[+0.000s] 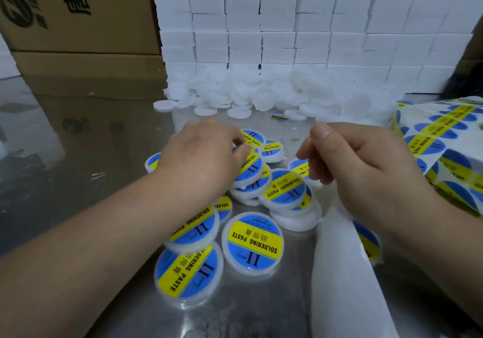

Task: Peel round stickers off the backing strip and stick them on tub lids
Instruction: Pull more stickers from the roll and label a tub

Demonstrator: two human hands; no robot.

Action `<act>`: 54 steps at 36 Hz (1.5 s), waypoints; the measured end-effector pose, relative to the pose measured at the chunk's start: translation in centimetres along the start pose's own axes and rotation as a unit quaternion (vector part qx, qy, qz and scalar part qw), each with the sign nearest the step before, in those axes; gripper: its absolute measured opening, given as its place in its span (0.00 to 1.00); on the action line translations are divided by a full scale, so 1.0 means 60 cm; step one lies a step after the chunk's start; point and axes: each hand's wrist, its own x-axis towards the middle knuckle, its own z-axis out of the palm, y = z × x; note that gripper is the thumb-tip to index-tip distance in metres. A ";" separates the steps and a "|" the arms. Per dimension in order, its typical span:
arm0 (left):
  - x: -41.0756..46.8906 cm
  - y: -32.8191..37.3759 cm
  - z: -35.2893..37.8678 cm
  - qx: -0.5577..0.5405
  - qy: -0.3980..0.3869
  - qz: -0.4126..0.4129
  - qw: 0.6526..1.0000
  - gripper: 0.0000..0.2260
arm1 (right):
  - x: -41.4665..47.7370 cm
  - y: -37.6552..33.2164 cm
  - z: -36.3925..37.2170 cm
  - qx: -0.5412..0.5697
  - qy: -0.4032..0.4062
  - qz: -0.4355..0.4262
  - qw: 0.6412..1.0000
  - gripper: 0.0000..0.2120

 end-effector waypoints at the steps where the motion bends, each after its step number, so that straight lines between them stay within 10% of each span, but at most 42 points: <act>1: 0.000 -0.001 0.002 0.020 0.000 0.006 1.000 0.11 | -0.001 0.000 0.000 0.002 0.004 -0.003 1.000 0.19; 7: -0.017 0.020 -0.026 -0.130 0.086 0.092 0.983 0.13 | -0.002 0.002 0.000 0.026 0.066 -0.022 0.997 0.17; 13: -0.069 0.060 -0.041 -0.217 -0.127 0.321 0.913 0.17 | -0.001 0.005 0.003 0.055 0.095 -0.044 0.993 0.17; 38: -0.079 0.067 -0.024 -0.155 -0.188 0.305 0.921 0.06 | -0.002 0.010 0.010 0.160 0.044 -0.082 0.983 0.16; 48: -0.068 0.065 -0.019 -0.163 -0.052 0.181 0.968 0.17 | 0.000 0.005 -0.010 0.061 0.164 -0.096 0.980 0.17; 54: -0.061 0.057 -0.030 -0.252 0.077 0.089 0.961 0.09 | 0.005 0.006 -0.008 -0.036 0.114 0.042 0.992 0.25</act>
